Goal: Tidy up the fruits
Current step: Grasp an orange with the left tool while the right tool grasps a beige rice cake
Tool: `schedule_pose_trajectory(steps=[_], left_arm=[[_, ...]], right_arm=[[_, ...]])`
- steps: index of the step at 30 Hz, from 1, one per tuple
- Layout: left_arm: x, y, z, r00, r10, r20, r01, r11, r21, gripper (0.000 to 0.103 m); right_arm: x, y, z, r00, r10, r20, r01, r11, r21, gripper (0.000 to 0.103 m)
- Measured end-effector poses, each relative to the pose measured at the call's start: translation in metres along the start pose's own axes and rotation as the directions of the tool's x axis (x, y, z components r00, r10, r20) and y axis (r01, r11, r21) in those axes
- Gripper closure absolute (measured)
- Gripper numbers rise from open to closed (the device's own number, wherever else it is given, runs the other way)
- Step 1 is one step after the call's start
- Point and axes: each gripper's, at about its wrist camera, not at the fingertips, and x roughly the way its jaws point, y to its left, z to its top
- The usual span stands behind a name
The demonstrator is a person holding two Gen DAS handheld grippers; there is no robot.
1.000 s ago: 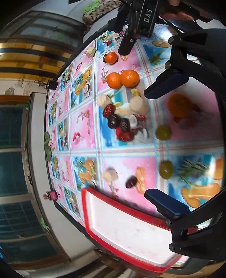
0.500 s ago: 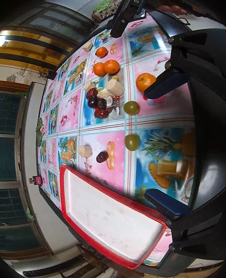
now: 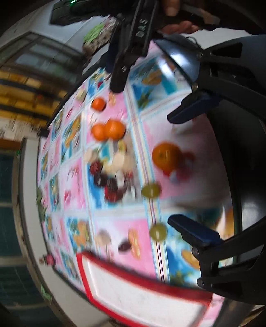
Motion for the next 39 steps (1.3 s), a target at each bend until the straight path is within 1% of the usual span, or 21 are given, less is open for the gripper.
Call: schedule_pose_trajectory(steps=[2, 3, 5, 6, 8, 9, 10, 12, 13, 15, 17, 22, 27, 30, 34, 36, 39], left_arm=[[0.005, -0.008, 0.004, 1.0, -0.024, -0.016, 0.024, 0.999, 0.024, 0.027], [0.009, -0.011, 0.005, 0.999, -0.031, -0.025, 0.031, 0.999, 0.034, 0.03], [0.015, -0.015, 0.007, 0.998, -0.044, -0.037, 0.046, 0.998, 0.042, 0.045], [0.019, -0.016, 0.009, 0.998, -0.046, -0.042, 0.048, 0.998, 0.041, 0.048], [0.024, -0.015, 0.01, 0.998, -0.036, -0.047, 0.037, 0.999, 0.037, 0.059], [0.025, -0.014, 0.011, 0.998, -0.034, -0.048, 0.036, 0.999, 0.035, 0.062], [0.027, -0.013, 0.011, 0.998, -0.038, -0.051, 0.04, 0.999, 0.028, 0.068], [0.027, -0.007, 0.011, 0.997, -0.061, -0.055, 0.061, 0.998, 0.004, 0.068], [0.028, -0.005, 0.012, 0.996, -0.068, -0.054, 0.068, 0.998, -0.005, 0.069], [0.025, 0.0, 0.01, 0.996, -0.076, -0.052, 0.075, 0.997, -0.025, 0.069], [0.022, 0.005, 0.007, 0.995, -0.079, -0.056, 0.077, 0.996, -0.037, 0.069], [0.015, 0.018, 0.0, 0.995, -0.082, -0.059, 0.078, 0.995, -0.067, 0.069], [0.01, 0.031, -0.006, 0.994, -0.089, -0.056, 0.084, 0.992, -0.096, 0.069], [0.01, 0.036, -0.007, 0.994, -0.095, -0.055, 0.089, 0.99, -0.107, 0.069], [0.012, 0.038, -0.008, 0.993, -0.104, -0.064, 0.097, 0.99, -0.105, 0.069], [0.013, 0.038, -0.009, 0.992, -0.107, -0.065, 0.1, 0.99, -0.102, 0.068], [0.012, 0.038, -0.01, 0.992, -0.108, -0.064, 0.102, 0.99, -0.101, 0.069]], right_arm=[[0.001, -0.007, 0.0, 1.0, -0.002, -0.007, 0.002, 1.0, 0.012, 0.022], [0.001, -0.01, 0.0, 1.0, -0.007, -0.005, 0.007, 1.0, 0.017, 0.022], [0.001, -0.017, 0.001, 1.0, -0.014, -0.005, 0.014, 0.999, 0.03, 0.022], [0.001, -0.02, 0.002, 1.0, -0.012, -0.006, 0.012, 0.999, 0.04, 0.022], [0.002, -0.023, 0.005, 1.0, 0.011, -0.015, -0.01, 0.999, 0.053, 0.023], [0.003, -0.022, 0.007, 0.999, 0.027, -0.019, -0.026, 0.998, 0.05, 0.025], [0.004, -0.019, 0.009, 0.999, 0.046, -0.023, -0.045, 0.998, 0.044, 0.026], [0.006, -0.009, 0.012, 0.995, 0.092, -0.032, -0.091, 0.995, 0.029, 0.028], [0.009, -0.003, 0.014, 0.992, 0.123, -0.041, -0.123, 0.992, 0.017, 0.031], [0.016, 0.013, 0.018, 0.984, 0.164, -0.065, -0.165, 0.986, -0.013, 0.041], [0.022, 0.026, 0.02, 0.977, 0.194, -0.086, -0.198, 0.979, -0.04, 0.044], [0.041, 0.065, 0.021, 0.96, 0.241, -0.141, -0.257, 0.96, -0.114, 0.048], [0.063, 0.084, 0.024, 0.954, 0.243, -0.177, -0.27, 0.952, -0.148, 0.053], [0.078, 0.087, 0.025, 0.955, 0.219, -0.201, -0.251, 0.957, -0.148, 0.056], [0.088, 0.088, 0.025, 0.952, 0.207, -0.224, -0.243, 0.959, -0.145, 0.066], [0.09, 0.089, 0.023, 0.954, 0.195, -0.226, -0.233, 0.961, -0.151, 0.077], [0.09, 0.089, 0.023, 0.955, 0.197, -0.223, -0.233, 0.961, -0.149, 0.077]])
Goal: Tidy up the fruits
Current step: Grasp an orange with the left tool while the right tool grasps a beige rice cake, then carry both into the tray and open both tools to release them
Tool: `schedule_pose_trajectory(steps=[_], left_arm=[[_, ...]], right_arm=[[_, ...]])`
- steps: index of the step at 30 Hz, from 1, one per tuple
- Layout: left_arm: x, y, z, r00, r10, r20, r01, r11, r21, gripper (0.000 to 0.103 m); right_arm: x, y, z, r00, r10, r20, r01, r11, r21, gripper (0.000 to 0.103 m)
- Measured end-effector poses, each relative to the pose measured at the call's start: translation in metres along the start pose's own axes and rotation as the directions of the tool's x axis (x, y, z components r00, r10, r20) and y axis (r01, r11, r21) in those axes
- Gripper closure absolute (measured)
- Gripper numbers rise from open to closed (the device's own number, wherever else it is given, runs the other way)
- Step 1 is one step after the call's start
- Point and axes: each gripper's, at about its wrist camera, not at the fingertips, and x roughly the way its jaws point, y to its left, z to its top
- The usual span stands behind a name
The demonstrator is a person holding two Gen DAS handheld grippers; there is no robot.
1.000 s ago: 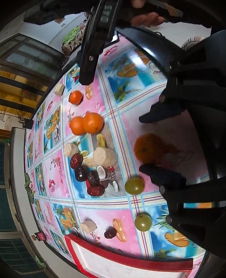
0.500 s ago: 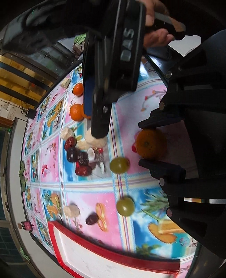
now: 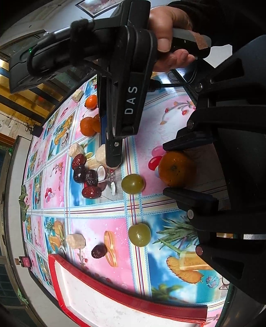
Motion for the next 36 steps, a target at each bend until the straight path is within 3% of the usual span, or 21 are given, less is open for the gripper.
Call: schedule_pose_trajectory(steps=[14, 22, 29, 36], left_arm=[[-0.04, 0.02, 0.012, 0.995, 0.007, 0.099, -0.003, 0.999, -0.043, 0.069], [-0.064, 0.064, 0.035, 0.985, 0.092, 0.145, -0.073, 0.989, -0.131, 0.069], [-0.069, 0.109, 0.055, 0.973, 0.164, 0.165, -0.122, 0.964, -0.236, 0.069], [-0.06, 0.147, 0.064, 0.959, 0.245, 0.143, -0.185, 0.923, -0.339, 0.069]], right_arm=[[-0.03, 0.016, 0.01, 0.997, 0.018, 0.071, -0.017, 0.999, -0.027, 0.077], [-0.037, 0.043, 0.039, 0.994, 0.058, 0.097, -0.049, 0.995, -0.089, 0.077], [-0.024, 0.074, 0.083, 0.987, 0.123, 0.099, -0.107, 0.983, -0.148, 0.077], [0.004, 0.107, 0.123, 0.984, 0.145, 0.102, -0.12, 0.969, -0.216, 0.077]])
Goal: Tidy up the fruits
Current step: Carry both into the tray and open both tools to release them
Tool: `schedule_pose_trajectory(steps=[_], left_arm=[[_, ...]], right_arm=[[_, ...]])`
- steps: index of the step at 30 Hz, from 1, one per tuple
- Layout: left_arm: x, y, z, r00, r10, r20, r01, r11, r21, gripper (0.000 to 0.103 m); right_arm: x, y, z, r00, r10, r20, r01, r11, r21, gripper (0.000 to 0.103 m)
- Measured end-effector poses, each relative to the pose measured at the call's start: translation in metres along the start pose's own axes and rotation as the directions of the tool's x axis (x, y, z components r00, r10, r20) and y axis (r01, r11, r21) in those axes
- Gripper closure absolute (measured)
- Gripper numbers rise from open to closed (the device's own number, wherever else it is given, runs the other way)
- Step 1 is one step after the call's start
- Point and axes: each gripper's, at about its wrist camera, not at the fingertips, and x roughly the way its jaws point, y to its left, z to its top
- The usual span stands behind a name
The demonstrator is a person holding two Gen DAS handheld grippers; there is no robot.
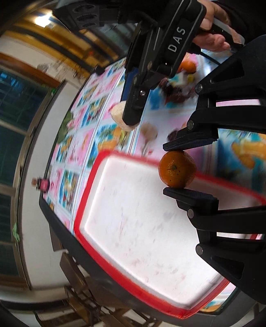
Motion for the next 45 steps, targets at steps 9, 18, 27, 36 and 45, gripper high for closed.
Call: schedule_pose_trajectory(steps=[9, 18, 27, 36, 45], left_arm=[[0.023, 0.026, 0.01, 0.997, 0.076, -0.02, -0.077, 0.996, -0.044, 0.069], [0.04, 0.023, 0.003, 0.995, 0.084, -0.062, -0.085, 0.996, -0.012, 0.069], [0.042, 0.019, -0.004, 0.994, 0.095, -0.055, -0.095, 0.995, 0.002, 0.069], [0.037, 0.02, -0.01, 0.997, 0.069, -0.038, -0.07, 0.997, -0.021, 0.068], [0.009, 0.015, -0.019, 0.992, 0.107, 0.063, -0.105, 0.994, -0.028, 0.038]], right_arm=[[0.063, 0.007, 0.037, 0.999, 0.018, -0.04, -0.019, 0.999, -0.03, 0.077], [0.112, 0.004, 0.036, 0.995, -0.019, -0.098, 0.015, 0.999, -0.048, 0.077], [0.122, 0.007, 0.027, 0.995, -0.039, -0.097, 0.029, 0.995, -0.099, 0.076], [0.115, 0.009, 0.026, 0.997, -0.026, -0.077, 0.019, 0.996, -0.085, 0.063], [0.059, 0.009, 0.017, 1.0, 0.002, 0.006, -0.001, 0.999, -0.042, 0.042]])
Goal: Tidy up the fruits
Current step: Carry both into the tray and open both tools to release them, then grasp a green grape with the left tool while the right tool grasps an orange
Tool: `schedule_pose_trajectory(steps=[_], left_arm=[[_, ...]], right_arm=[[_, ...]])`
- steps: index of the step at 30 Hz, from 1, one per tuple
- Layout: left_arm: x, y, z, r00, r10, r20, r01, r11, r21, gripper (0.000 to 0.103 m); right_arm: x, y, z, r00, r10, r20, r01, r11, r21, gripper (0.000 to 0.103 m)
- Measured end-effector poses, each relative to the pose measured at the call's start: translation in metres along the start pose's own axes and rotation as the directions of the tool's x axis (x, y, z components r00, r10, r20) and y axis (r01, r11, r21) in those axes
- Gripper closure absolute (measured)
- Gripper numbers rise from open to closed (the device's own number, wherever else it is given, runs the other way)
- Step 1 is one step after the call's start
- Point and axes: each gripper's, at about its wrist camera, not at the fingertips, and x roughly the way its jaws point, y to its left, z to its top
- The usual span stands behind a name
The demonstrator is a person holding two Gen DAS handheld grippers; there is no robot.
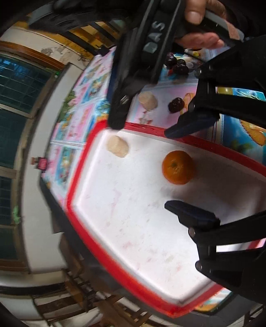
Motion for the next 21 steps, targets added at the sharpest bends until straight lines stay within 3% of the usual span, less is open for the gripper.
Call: schedule_pose_trajectory(steps=[5, 13, 21], left_arm=[[-0.019, -0.007, -0.002, 0.999, 0.018, 0.043, -0.019, 1.0, 0.024, 0.034], [-0.035, -0.036, -0.015, 0.999, -0.043, 0.031, 0.04, 0.996, 0.075, 0.034], [-0.045, -0.065, -0.036, 0.996, -0.092, -0.012, 0.093, 0.984, 0.152, 0.032]], right_arm=[[-0.039, -0.011, -0.019, 0.999, 0.002, 0.044, -0.003, 1.0, 0.029, 0.038], [-0.095, -0.046, -0.07, 0.998, -0.014, 0.059, 0.006, 0.99, 0.141, 0.034], [-0.12, -0.065, -0.112, 0.999, -0.026, 0.048, 0.015, 0.978, 0.21, 0.03]])
